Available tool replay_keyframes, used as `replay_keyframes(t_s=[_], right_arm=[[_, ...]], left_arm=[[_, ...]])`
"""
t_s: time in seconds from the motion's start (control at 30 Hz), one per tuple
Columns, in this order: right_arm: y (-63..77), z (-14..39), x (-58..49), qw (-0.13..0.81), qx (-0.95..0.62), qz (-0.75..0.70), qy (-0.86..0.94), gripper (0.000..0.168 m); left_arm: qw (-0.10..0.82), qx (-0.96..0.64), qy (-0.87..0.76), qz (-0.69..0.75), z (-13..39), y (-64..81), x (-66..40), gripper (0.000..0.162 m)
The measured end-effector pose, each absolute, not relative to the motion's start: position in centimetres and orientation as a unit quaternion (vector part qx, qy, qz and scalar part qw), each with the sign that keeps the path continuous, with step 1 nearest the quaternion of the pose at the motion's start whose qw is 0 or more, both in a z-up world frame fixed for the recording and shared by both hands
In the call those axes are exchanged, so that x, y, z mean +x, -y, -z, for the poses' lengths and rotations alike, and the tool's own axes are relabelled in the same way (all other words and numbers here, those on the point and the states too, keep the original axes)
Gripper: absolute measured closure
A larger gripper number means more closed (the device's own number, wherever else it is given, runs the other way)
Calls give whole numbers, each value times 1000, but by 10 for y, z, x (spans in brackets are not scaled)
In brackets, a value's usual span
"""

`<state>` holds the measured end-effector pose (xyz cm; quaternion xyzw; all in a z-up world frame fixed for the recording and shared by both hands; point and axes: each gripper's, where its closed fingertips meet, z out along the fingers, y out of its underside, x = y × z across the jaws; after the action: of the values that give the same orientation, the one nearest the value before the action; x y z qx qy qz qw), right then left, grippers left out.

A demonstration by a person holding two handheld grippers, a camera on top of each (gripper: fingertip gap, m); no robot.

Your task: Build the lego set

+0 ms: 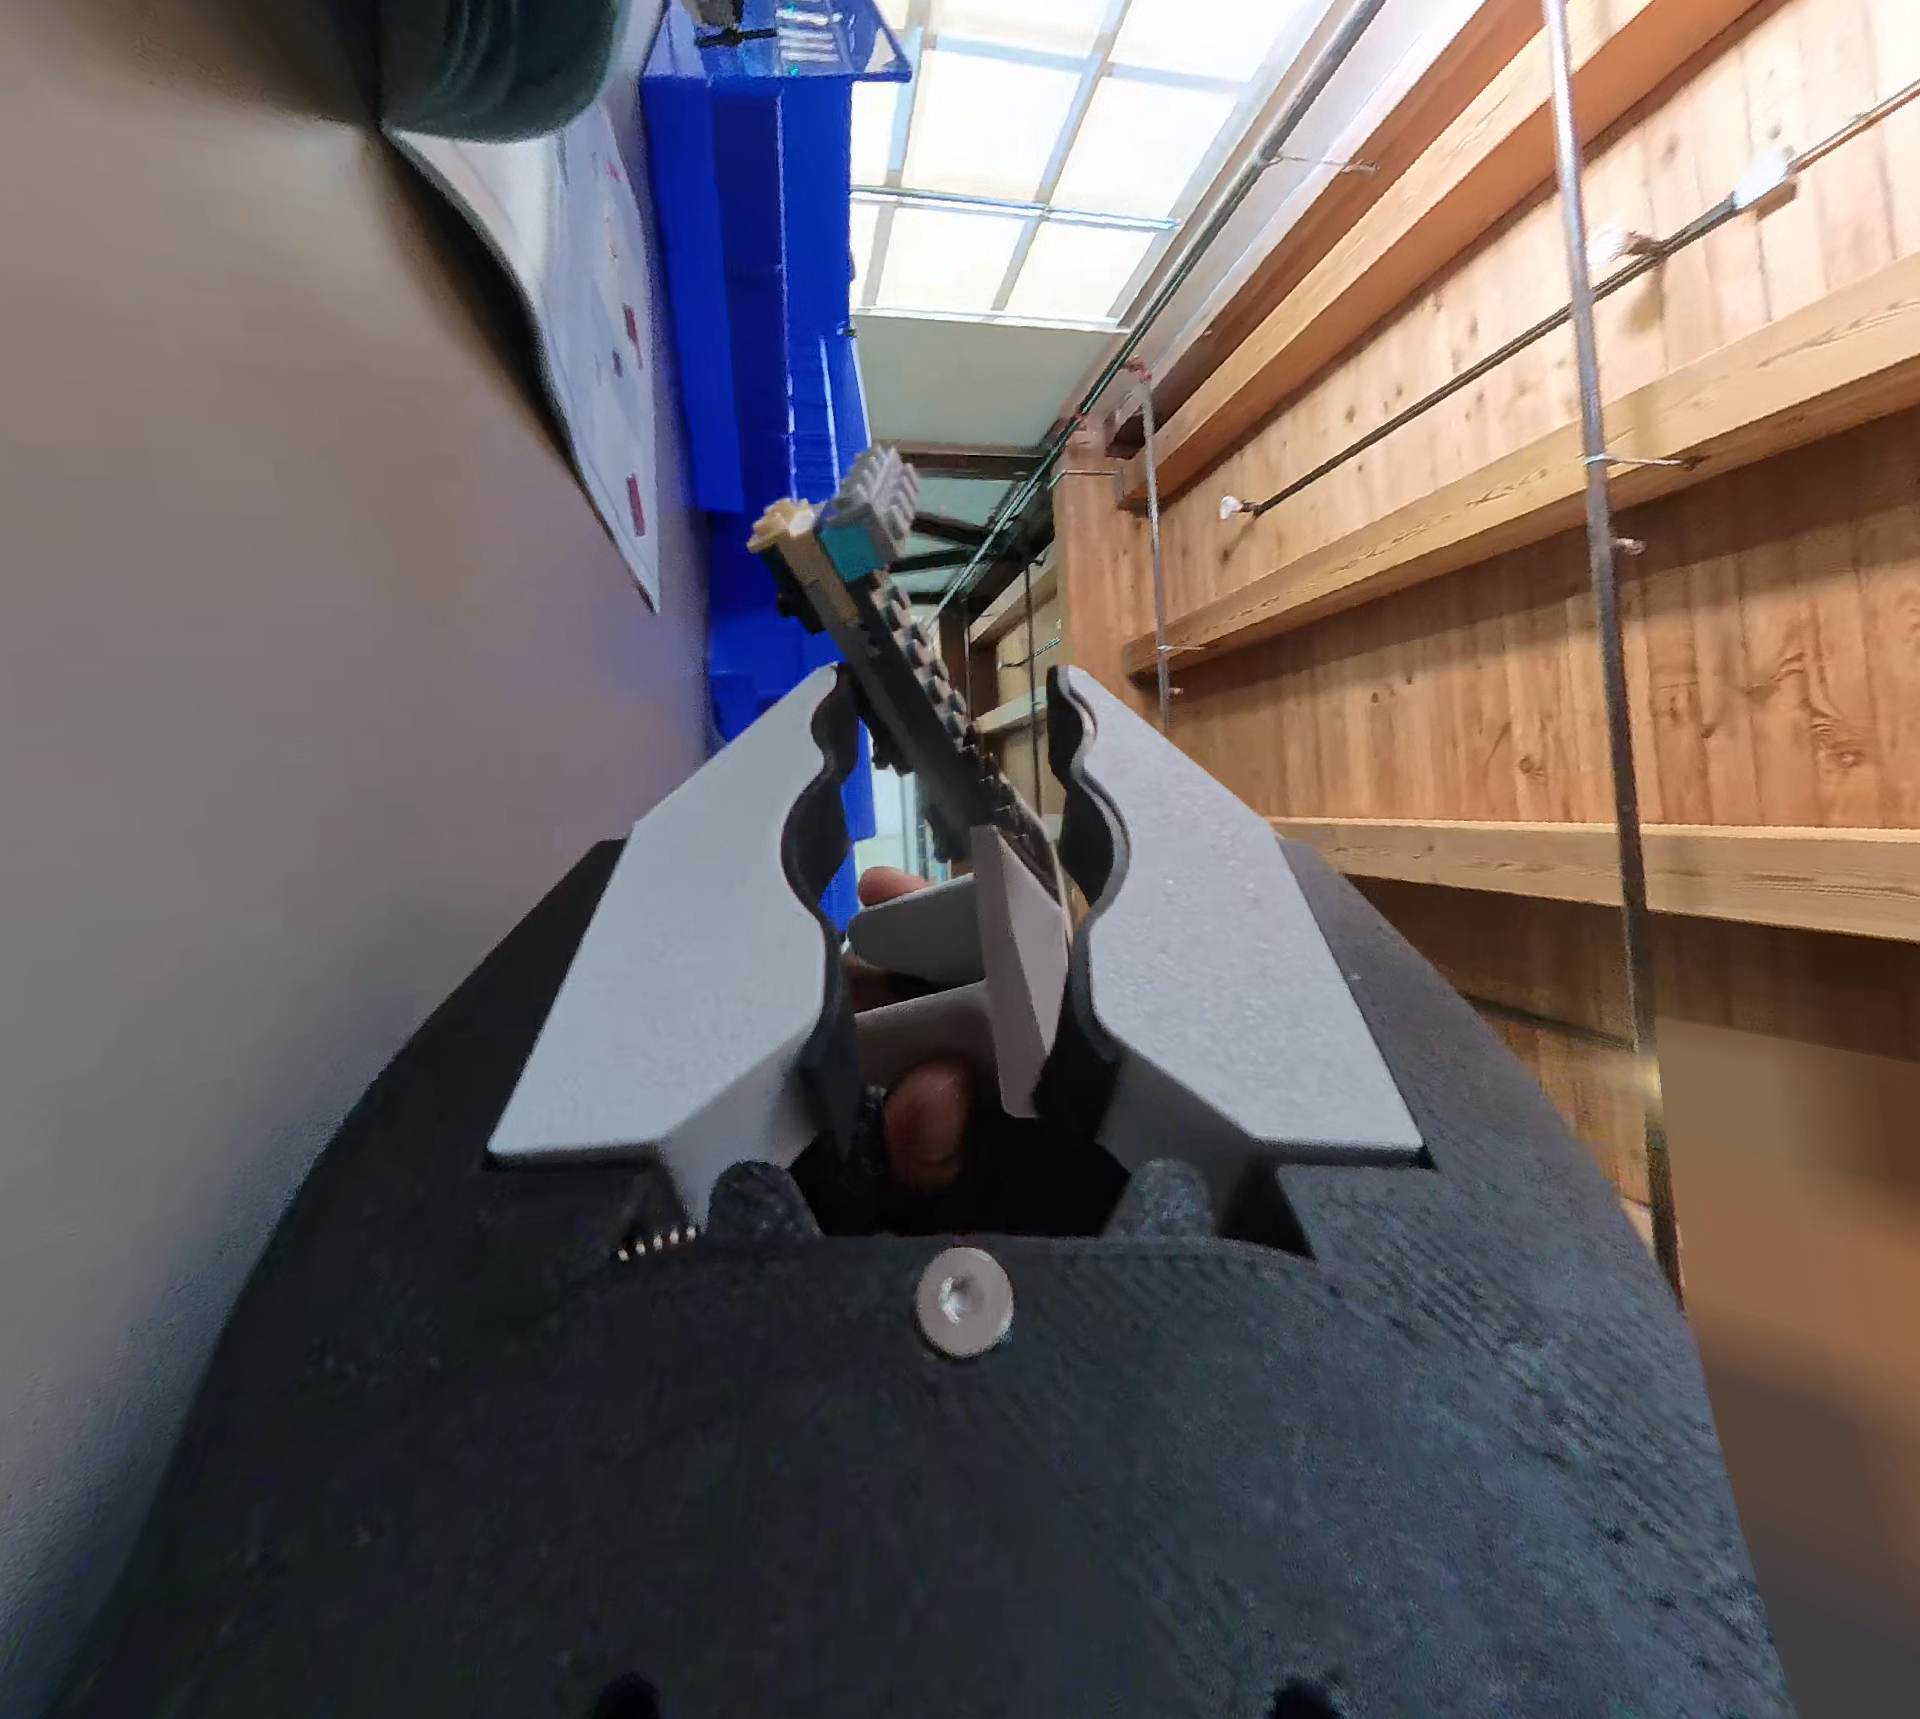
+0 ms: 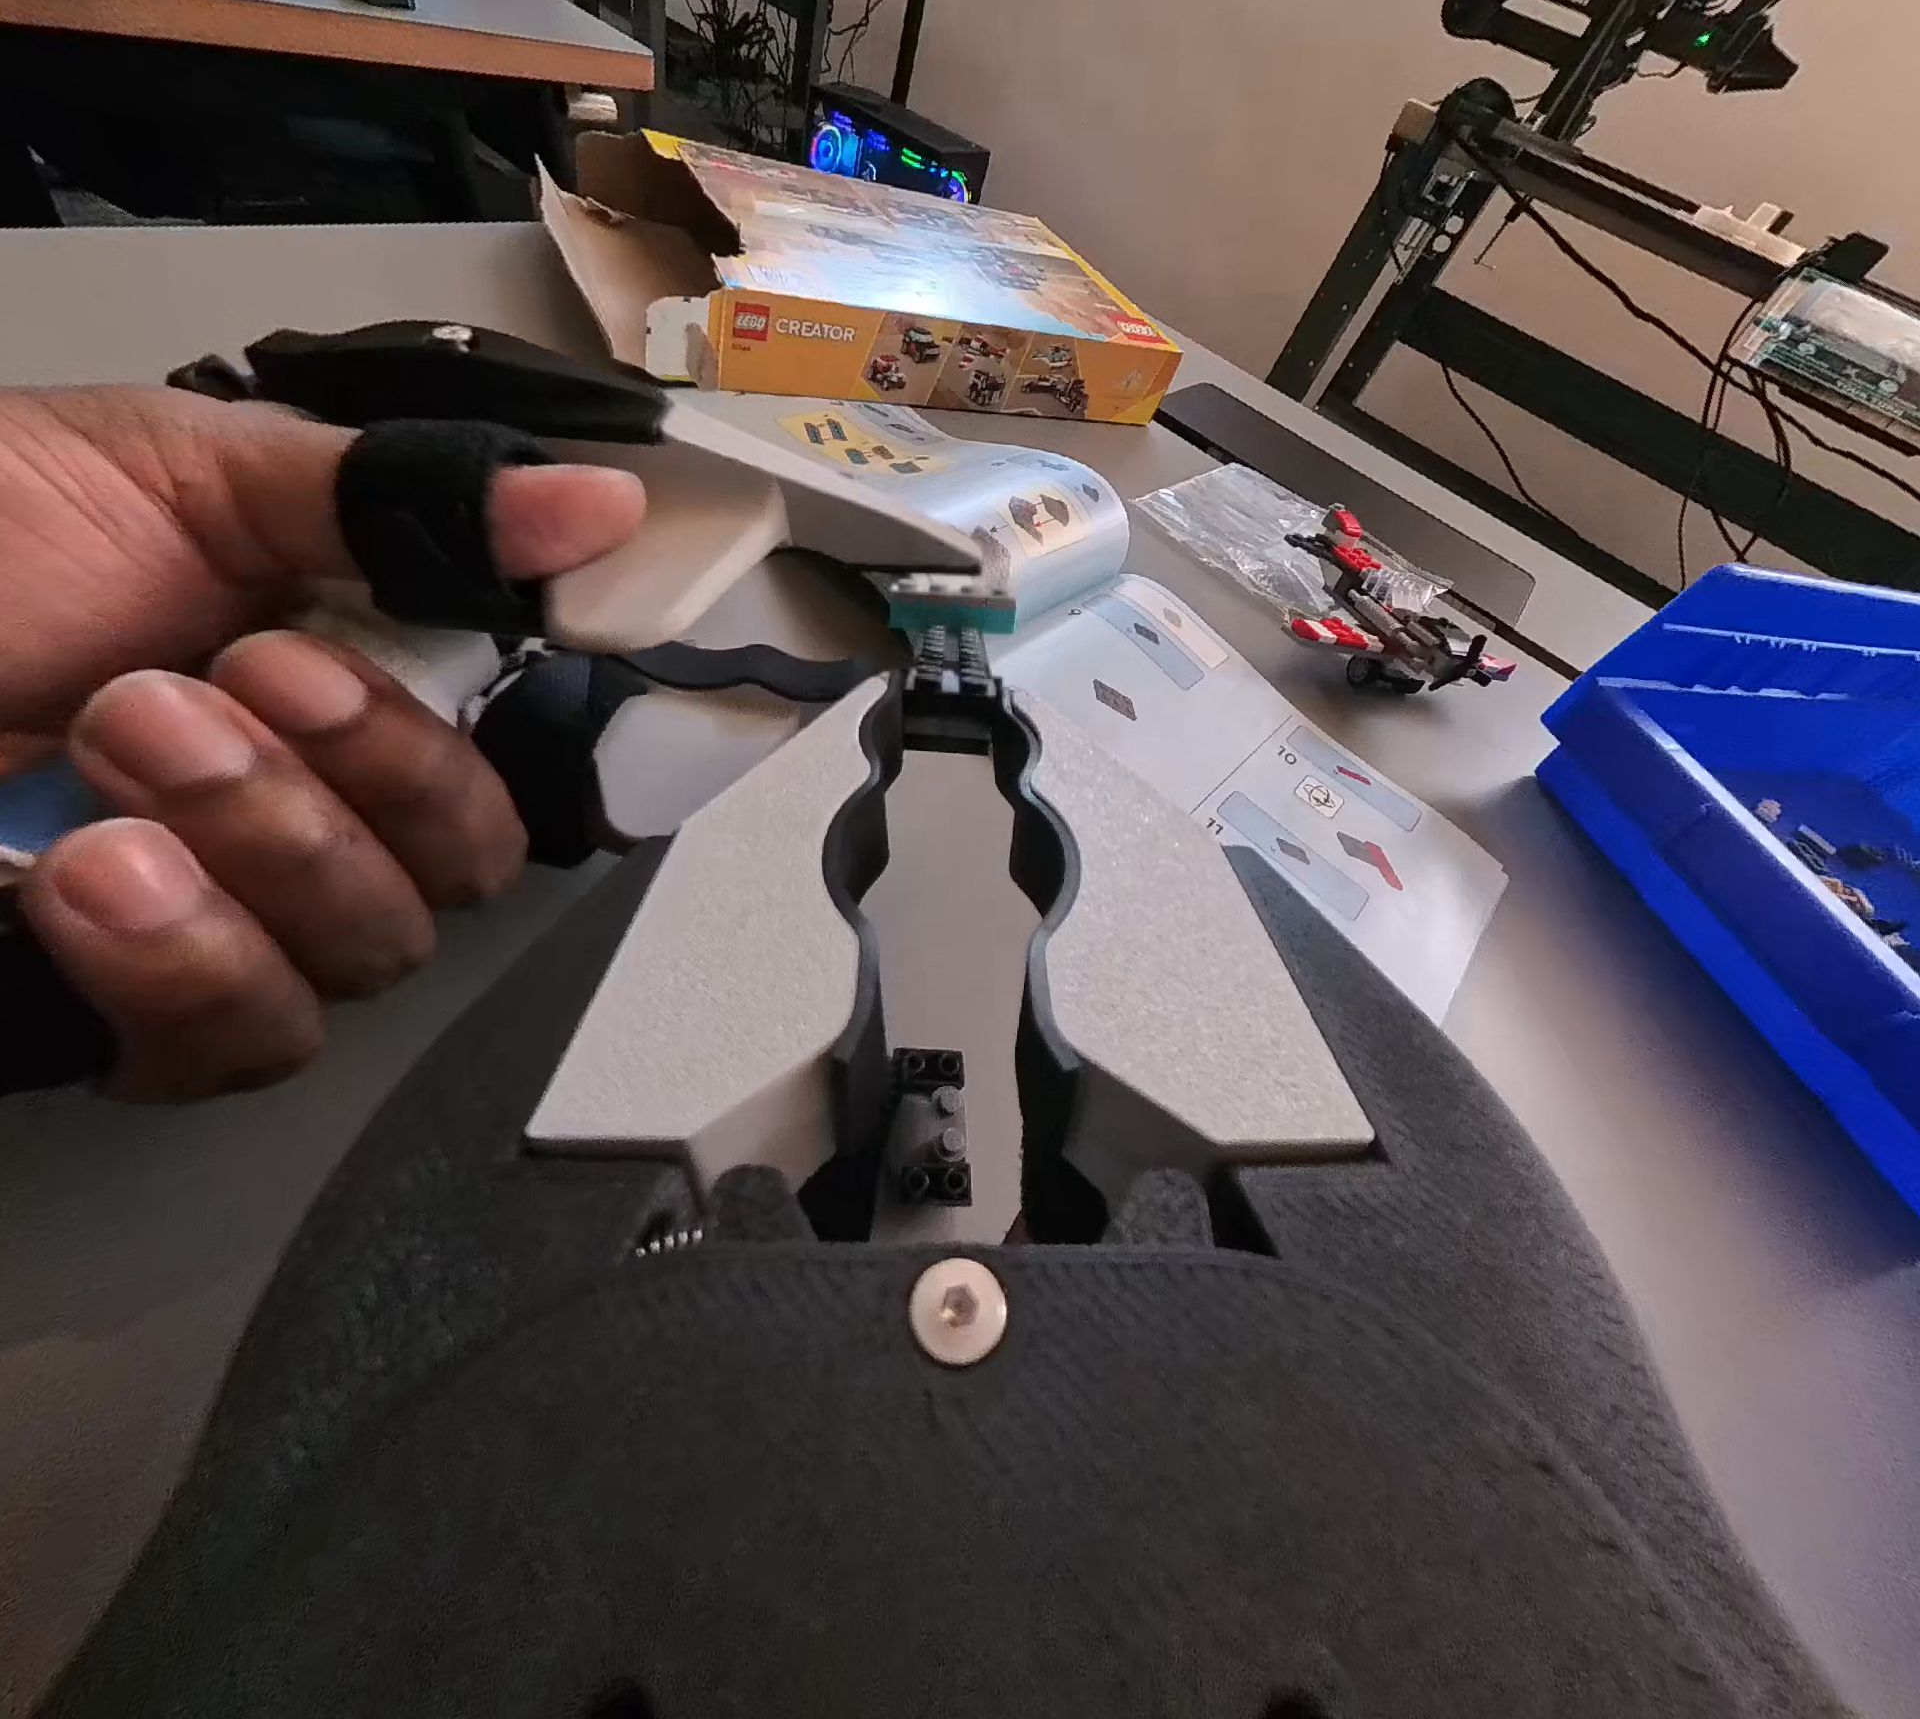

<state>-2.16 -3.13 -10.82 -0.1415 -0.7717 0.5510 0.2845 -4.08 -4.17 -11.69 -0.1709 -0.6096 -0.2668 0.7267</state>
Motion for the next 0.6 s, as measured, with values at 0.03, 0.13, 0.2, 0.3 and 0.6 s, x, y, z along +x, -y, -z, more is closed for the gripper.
replay_keyframes(t_s=[0.03, 0.13, 0.2, 0.3, 0.6], right_arm=[[31, 109, -22, 286, -142, -551, 771, 152], [29, 108, -22, 293, -143, -553, 767, 152], [28, 107, -22, 293, -145, -556, 764, 152], [26, 105, -22, 288, -156, -567, 756, 152], [21, 106, -27, 241, -203, -596, 738, 152]], left_arm=[[722, -176, 612, 270, 118, 40, -40, 125], [723, -161, 606, 290, 116, 39, -39, 125], [727, -146, 600, 300, 114, 40, -40, 126], [734, -135, 590, 307, 110, 40, -40, 126], [725, -200, 594, 287, 110, 25, -35, 132]])
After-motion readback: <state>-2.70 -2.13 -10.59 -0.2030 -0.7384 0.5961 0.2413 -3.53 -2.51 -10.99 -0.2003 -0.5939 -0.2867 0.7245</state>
